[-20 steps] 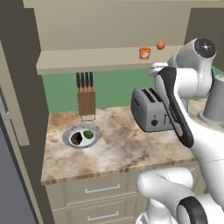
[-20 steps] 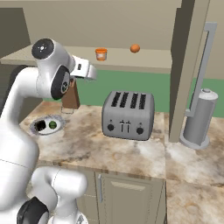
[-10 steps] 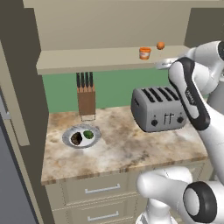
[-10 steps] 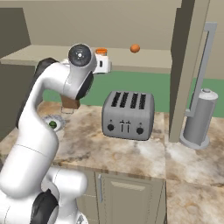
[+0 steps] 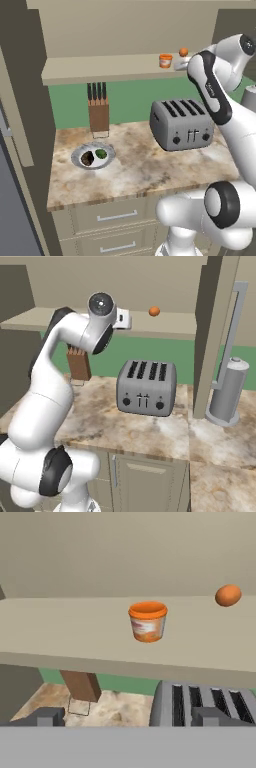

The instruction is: Pick the avocado and bread from the counter and place them on the plate. Then pick the jam from the cabinet and place it next to the plate. Lastly close the cabinet door.

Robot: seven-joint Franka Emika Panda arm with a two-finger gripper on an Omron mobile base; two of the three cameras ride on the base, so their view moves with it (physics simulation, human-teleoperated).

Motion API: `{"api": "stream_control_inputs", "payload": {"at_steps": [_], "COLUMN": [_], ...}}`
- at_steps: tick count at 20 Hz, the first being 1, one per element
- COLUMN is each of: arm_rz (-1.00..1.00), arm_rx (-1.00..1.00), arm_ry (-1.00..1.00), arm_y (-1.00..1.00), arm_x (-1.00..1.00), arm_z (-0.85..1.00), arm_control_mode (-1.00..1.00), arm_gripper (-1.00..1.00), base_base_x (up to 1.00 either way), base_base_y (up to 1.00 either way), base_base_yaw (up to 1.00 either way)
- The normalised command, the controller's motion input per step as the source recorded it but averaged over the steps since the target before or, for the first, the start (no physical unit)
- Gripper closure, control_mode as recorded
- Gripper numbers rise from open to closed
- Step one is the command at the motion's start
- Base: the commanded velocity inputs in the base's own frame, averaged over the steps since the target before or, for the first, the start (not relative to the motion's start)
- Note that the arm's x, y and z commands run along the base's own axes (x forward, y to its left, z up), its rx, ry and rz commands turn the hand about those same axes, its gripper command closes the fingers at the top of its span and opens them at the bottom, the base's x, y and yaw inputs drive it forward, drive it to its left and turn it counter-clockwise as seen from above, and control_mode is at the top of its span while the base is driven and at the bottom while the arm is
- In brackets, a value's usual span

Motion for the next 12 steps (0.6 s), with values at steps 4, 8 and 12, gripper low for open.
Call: {"api": "stream_control_inputs", "payload": {"at_steps": [4,8,12], "arm_rz": [0.00,0.00,0.00], "arm_rx": [0.00,0.00,-0.01], "arm_ry": [0.12,0.00,-0.01], "arm_y": [0.00,0.00,0.00], "arm_x": [0.41,0.37,0.31], "arm_z": [0.01,0.00,-0.03], "arm_control_mode": [-1.00,-1.00,-1.00], "arm_gripper": [-1.00,-1.00,-1.00], "base_base_x": [0.00,0.00,0.00], "base_base_y": [0.00,0.00,0.00], "base_base_yaw": [0.00,0.00,0.00]}}
